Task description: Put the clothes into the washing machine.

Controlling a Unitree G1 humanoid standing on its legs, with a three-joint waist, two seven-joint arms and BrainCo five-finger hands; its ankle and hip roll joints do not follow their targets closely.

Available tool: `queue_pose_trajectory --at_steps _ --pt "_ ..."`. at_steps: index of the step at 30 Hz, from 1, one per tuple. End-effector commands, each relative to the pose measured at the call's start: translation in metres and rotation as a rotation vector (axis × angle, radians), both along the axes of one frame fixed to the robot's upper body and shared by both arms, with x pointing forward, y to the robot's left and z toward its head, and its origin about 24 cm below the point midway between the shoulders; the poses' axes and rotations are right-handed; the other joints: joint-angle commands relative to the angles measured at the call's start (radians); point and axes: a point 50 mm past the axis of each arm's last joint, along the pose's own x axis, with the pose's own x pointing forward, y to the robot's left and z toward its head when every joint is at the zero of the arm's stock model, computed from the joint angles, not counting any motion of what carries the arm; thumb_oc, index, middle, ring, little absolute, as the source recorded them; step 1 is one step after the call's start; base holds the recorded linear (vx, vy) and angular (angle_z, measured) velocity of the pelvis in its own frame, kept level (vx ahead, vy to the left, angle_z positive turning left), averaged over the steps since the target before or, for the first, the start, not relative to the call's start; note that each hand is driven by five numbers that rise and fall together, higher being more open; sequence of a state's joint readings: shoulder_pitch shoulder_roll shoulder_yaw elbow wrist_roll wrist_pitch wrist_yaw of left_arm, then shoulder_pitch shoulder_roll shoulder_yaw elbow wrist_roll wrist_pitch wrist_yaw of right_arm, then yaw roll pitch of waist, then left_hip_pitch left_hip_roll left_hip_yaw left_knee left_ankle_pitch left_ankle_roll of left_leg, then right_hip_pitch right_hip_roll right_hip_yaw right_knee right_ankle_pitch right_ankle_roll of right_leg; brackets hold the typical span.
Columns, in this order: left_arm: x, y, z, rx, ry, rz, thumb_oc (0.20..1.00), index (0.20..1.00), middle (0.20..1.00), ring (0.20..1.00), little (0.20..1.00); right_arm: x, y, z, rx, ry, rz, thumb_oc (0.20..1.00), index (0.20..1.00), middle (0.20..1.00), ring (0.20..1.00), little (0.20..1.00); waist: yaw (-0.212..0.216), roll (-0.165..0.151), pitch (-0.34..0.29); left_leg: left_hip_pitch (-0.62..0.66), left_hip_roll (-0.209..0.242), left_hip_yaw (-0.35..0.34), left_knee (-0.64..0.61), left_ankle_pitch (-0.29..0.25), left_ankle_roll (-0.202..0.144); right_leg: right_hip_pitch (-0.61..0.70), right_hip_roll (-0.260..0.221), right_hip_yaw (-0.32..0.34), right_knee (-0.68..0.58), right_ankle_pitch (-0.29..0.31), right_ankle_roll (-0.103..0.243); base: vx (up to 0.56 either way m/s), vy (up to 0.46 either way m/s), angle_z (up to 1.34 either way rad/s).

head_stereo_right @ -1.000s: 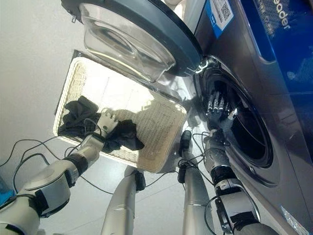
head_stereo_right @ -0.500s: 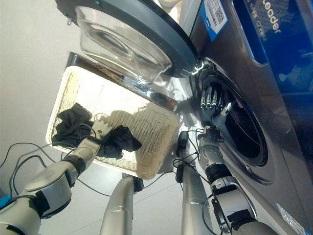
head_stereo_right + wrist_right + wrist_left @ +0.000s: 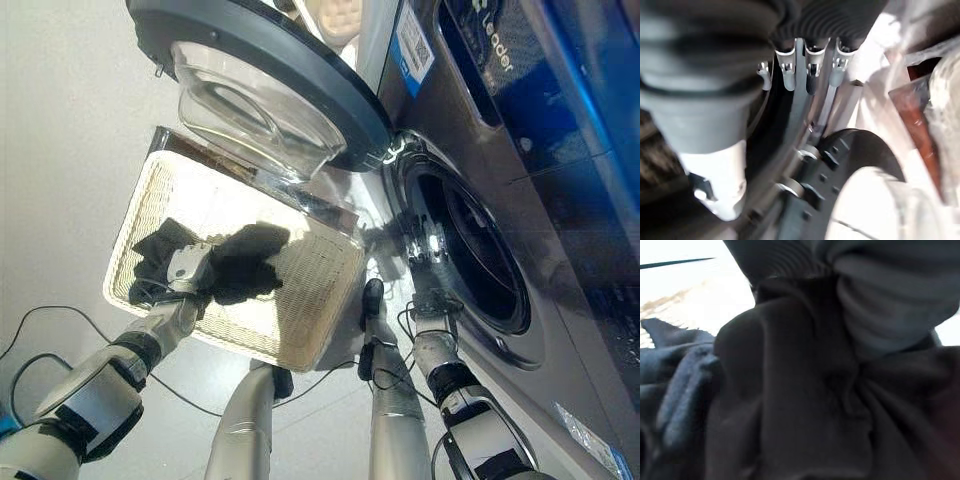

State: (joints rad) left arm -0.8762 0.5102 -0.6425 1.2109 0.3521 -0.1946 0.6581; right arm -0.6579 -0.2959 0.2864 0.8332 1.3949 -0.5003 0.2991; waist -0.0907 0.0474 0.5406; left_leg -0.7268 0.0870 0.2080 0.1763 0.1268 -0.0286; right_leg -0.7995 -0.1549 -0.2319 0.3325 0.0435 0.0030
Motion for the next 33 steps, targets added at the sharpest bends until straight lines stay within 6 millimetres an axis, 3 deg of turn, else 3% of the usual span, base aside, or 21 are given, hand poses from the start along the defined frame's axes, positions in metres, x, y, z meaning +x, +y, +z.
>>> queue_pose_trajectory --at_steps 1,2,3,7,10,22,25,33 --pt "-0.002 0.002 0.013 -0.224 -0.131 -0.003 0.2 0.2 0.2 0.2 0.2 -0.003 0.004 0.018 -0.354 -0.033 -0.051 1.0 1.0 1.0 1.0 1.0 0.052 -0.017 -0.021 0.009 -0.023 0.025 0.01 -0.034 -0.072 0.02 0.004 -0.03 0.052 -0.027 0.117 0.0 0.0 0.0" --pt "-0.003 0.0 0.016 -0.338 -0.168 -0.022 0.2 0.2 0.2 0.2 0.2 -0.003 0.01 0.019 -0.507 -0.017 -0.059 1.0 1.0 1.0 1.0 1.0 0.055 -0.018 -0.021 0.012 -0.025 0.023 0.013 -0.038 -0.07 0.022 0.003 -0.031 0.056 -0.03 0.116 0.0 0.0 0.0" --pt "-0.003 -0.001 0.016 -0.357 -0.173 -0.025 0.2 0.2 0.2 0.2 0.2 -0.004 0.01 0.019 -0.534 -0.015 -0.059 1.0 1.0 1.0 1.0 1.0 0.055 -0.018 -0.021 0.012 -0.025 0.022 0.014 -0.038 -0.069 0.023 0.003 -0.031 0.056 -0.03 0.116 0.0 0.0 0.0" --pt "-0.011 -0.007 0.017 -0.652 -0.227 -0.1 0.2 0.2 0.2 0.2 0.2 -0.01 0.016 0.008 -0.944 0.015 -0.01 1.0 1.0 1.0 1.0 1.0 0.071 -0.027 -0.021 0.027 -0.028 0.013 0.031 -0.055 -0.063 0.038 -0.004 -0.04 0.073 -0.041 0.116 -0.01 -0.052 0.02" --pt "-0.015 -0.013 0.019 -0.828 -0.243 -0.173 0.2 0.2 0.2 0.2 0.2 -0.013 0.015 0.002 -1.113 0.022 0.036 1.0 1.0 1.0 1.0 1.0 0.081 -0.032 -0.021 0.034 -0.029 0.008 0.044 -0.068 -0.058 0.046 -0.01 -0.046 0.085 -0.048 0.117 -0.02 -0.073 0.09" --pt "-0.024 -0.056 0.011 -1.326 -0.127 -0.424 0.2 0.2 0.2 0.2 0.2 -0.005 0.033 0.01 -1.42 -0.042 0.127 1.0 1.0 1.0 1.0 1.0 0.121 -0.009 -0.021 0.061 -0.045 -0.018 0.065 -0.091 -0.05 0.079 -0.029 -0.066 0.111 -0.067 0.118 -0.01 -0.04 0.07" --pt "-0.023 -0.072 0.011 -1.465 -0.042 -0.522 0.2 0.2 0.2 0.2 0.2 0.006 0.035 0.023 -1.526 -0.064 0.105 1.0 1.0 1.0 1.0 1.0 0.136 0.008 -0.021 0.066 -0.053 -0.027 0.069 -0.095 -0.045 0.085 -0.036 -0.072 0.114 -0.068 0.117 -0.01 -0.04 0.08" --pt "-0.026 -0.098 0.014 -1.651 0.12 -0.669 0.2 0.2 0.2 0.2 0.2 0.016 0.048 0.045 -1.568 -0.119 0.082 1.0 1.0 1.0 1.0 1.0 0.154 0.027 -0.021 0.078 -0.07 -0.04 0.072 -0.1 -0.037 0.102 -0.042 -0.08 0.109 -0.066 0.114 0.0 -0.03 0.09"
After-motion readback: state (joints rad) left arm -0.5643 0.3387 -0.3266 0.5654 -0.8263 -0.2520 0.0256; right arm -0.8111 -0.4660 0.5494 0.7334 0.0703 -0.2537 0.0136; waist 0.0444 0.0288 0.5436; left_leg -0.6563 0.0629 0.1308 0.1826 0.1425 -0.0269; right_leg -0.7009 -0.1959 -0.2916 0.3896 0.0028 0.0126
